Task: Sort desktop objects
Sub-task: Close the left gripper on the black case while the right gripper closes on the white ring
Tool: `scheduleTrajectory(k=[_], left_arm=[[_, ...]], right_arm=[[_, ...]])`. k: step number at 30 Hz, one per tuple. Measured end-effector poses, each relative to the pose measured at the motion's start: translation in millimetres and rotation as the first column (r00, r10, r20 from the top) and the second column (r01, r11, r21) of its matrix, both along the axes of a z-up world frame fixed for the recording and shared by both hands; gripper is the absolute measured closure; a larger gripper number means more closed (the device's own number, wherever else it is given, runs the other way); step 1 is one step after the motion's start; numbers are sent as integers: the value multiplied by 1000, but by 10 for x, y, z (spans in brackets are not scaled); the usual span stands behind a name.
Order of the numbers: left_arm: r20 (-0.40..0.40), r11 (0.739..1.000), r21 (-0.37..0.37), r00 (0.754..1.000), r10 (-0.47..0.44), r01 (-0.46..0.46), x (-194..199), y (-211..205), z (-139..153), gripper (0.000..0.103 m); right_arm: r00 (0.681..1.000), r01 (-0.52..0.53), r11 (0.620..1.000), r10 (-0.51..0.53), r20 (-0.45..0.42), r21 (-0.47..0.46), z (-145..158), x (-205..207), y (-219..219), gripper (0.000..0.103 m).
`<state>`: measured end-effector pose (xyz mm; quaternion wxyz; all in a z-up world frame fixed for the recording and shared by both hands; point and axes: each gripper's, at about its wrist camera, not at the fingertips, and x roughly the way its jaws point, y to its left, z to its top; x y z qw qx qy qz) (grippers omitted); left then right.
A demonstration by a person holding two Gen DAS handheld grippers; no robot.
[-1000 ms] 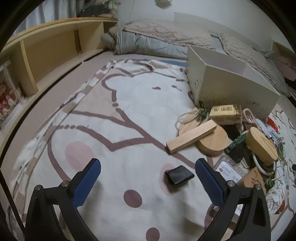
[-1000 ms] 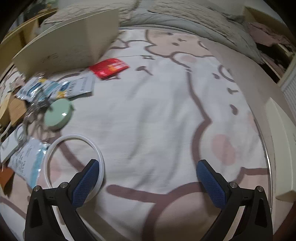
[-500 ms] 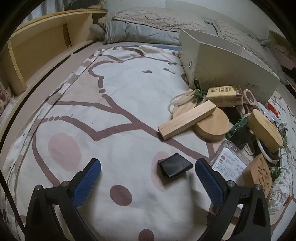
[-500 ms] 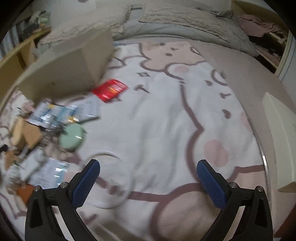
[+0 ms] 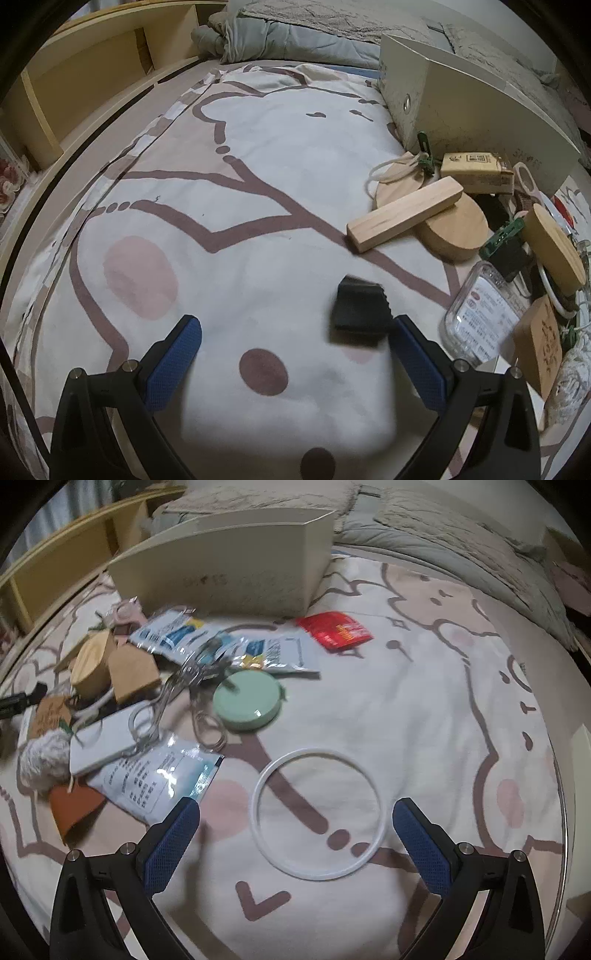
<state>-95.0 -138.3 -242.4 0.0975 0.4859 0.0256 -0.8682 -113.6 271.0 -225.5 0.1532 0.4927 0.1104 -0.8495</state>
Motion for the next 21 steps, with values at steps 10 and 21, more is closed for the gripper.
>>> scheduleTrajectory(k=[10, 21], left_arm=[[7, 999, -50, 1000, -10, 10, 7, 39, -82, 0], [24, 999, -40, 1000, -8, 9, -15, 42, -101, 0]], right_arm=[[997, 73, 997, -74, 37, 27, -108, -106, 97, 0], [987, 143, 990, -143, 75, 0, -186, -124, 141, 0]])
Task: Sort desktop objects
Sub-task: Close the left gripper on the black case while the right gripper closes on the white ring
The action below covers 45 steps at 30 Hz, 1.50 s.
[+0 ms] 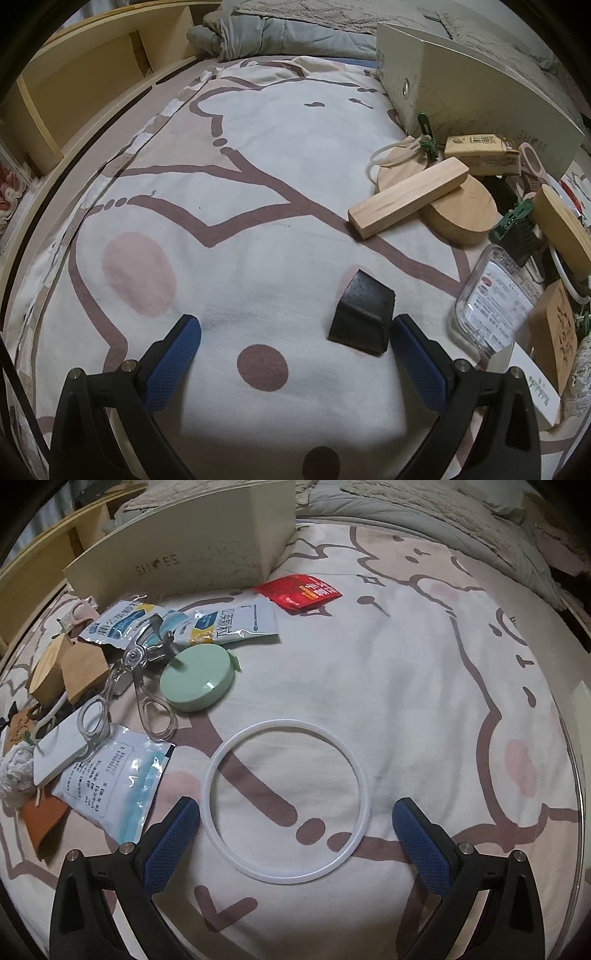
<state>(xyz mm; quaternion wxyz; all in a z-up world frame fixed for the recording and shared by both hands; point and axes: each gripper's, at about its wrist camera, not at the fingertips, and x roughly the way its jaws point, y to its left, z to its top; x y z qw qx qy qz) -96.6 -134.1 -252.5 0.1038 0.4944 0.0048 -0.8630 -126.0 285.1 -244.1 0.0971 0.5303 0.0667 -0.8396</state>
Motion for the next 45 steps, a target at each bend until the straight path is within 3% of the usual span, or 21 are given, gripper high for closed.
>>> scheduleTrajectory(k=[6, 14, 28, 36, 40, 45], left_arm=[[-10, 1000, 29, 1000, -3, 4, 14, -17, 24, 0], [-34, 995, 61, 997, -74, 76, 21, 73, 64, 3], [-64, 971, 160, 983, -170, 178, 15, 160, 133, 59], [-67, 964, 181, 980, -185, 195, 33, 177, 144, 73], [-67, 964, 183, 980, -185, 194, 40, 174, 145, 73], [-68, 964, 183, 980, -185, 195, 41, 172, 146, 73]], right_arm=[[1000, 9, 1000, -9, -13, 5, -8, 14, -20, 0], [1000, 9, 1000, -9, -15, 4, 3, 20, -12, 0], [1000, 1, 1000, -2, 20, 6, 0, -19, -8, 0], [999, -9, 1000, 9, 54, 3, 15, -71, -8, 0], [999, -13, 1000, 13, 53, 2, 27, -61, -21, 0], [999, -19, 1000, 20, 39, -13, 79, -62, -52, 15]])
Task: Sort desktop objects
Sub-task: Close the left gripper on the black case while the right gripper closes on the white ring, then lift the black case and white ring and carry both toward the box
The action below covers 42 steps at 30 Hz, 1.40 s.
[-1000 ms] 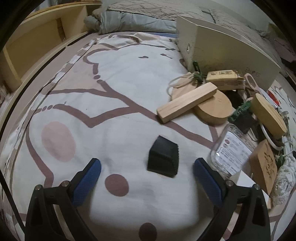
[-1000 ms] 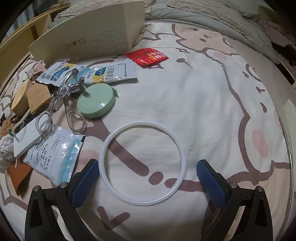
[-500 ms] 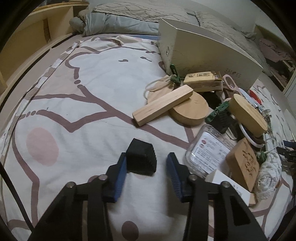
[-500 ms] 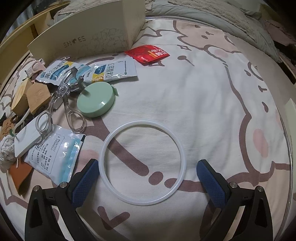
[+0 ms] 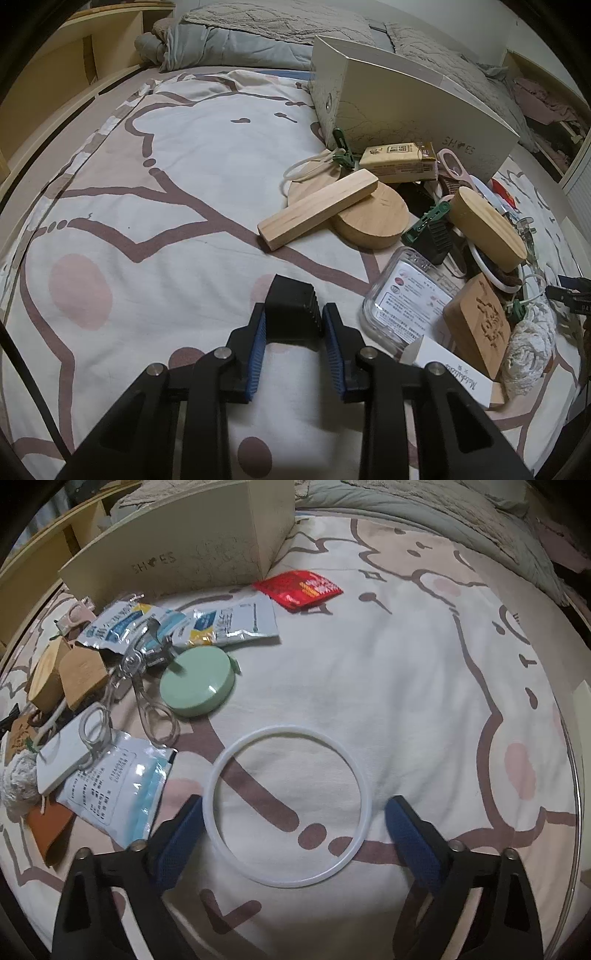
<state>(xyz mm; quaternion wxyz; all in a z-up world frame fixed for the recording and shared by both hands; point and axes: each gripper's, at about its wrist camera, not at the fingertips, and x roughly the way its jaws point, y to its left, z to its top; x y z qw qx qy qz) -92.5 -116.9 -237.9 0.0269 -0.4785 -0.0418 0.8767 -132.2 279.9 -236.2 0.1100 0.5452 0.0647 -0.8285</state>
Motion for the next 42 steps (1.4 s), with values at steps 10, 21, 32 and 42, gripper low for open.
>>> scheduleTrajectory(k=[10, 21, 32, 42], left_arm=[[-1, 1000, 2, 1000, 1, -1, -3, 13, 4, 73], [-19, 1000, 4, 1000, -21, 21, -15, 76, 70, 73], [-54, 1000, 9, 998, -14, 14, -50, 90, 210, 73], [-99, 1000, 23, 995, -13, 15, -80, 147, 410, 73]], right_arm=[[1000, -4, 1000, 4, -1, -1, 32, 1, -70, 18], [1000, -11, 1000, 10, -29, -18, 137, -103, 5, 18], [997, -39, 998, 36, -67, -51, 356, -97, -198, 18], [992, -84, 994, 77, -97, -72, 546, -112, -458, 18]])
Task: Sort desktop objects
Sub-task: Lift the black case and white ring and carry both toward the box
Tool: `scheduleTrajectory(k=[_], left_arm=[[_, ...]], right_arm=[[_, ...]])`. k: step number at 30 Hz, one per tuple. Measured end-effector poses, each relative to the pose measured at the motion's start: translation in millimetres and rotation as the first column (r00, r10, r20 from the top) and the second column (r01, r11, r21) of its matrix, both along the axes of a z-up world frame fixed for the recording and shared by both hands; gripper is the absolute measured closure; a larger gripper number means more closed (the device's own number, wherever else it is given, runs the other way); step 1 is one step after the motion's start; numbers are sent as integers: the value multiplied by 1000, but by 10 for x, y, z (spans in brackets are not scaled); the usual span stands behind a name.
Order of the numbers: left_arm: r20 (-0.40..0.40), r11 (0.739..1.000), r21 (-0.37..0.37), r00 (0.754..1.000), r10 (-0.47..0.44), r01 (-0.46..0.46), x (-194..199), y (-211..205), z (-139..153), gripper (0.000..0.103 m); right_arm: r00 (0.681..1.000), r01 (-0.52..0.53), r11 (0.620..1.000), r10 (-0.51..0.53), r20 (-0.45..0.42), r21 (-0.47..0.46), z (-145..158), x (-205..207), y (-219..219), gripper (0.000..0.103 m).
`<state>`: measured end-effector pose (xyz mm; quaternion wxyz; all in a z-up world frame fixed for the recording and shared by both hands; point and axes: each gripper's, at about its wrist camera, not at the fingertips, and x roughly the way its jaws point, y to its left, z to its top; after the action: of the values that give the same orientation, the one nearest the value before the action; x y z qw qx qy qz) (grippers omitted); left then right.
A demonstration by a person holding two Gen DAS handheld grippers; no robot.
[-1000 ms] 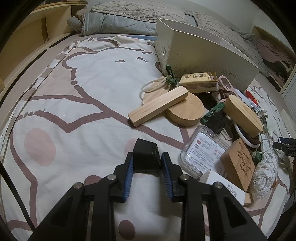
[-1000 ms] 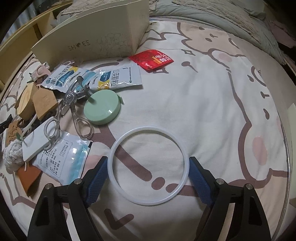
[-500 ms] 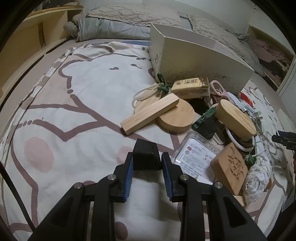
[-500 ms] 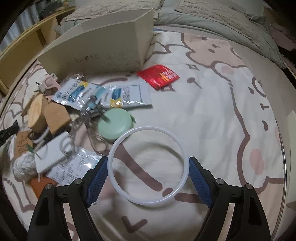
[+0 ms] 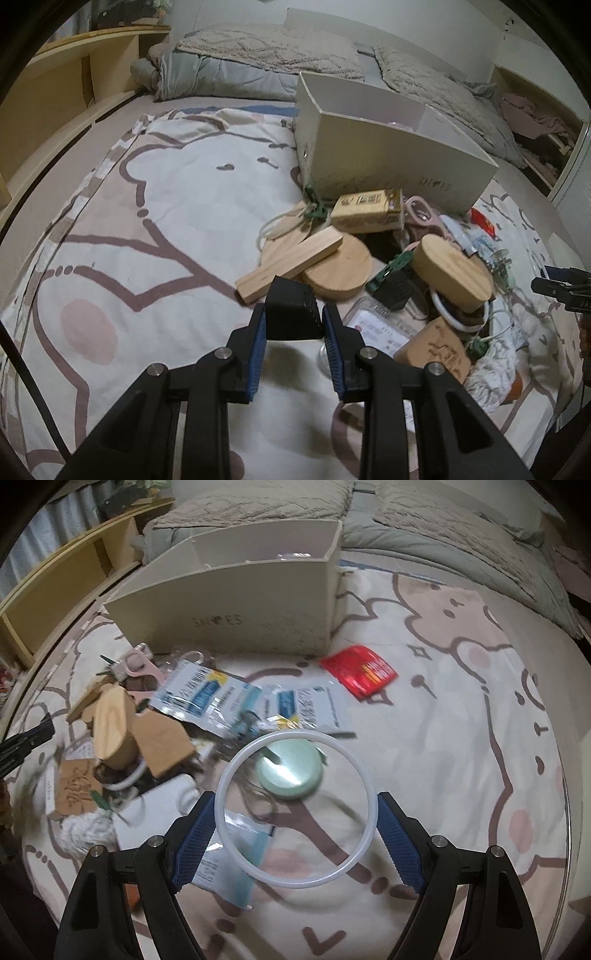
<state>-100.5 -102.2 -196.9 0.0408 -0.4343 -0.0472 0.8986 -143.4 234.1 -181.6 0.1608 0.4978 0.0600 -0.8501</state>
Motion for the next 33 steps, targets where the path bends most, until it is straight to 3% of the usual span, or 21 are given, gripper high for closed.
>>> scheduleTrajectory(k=[33], left_arm=[[-191, 996, 3, 978, -83, 85, -36, 682, 1035, 73]], right_arm=[[984, -88, 993, 74, -159, -84, 860, 118, -651, 18]])
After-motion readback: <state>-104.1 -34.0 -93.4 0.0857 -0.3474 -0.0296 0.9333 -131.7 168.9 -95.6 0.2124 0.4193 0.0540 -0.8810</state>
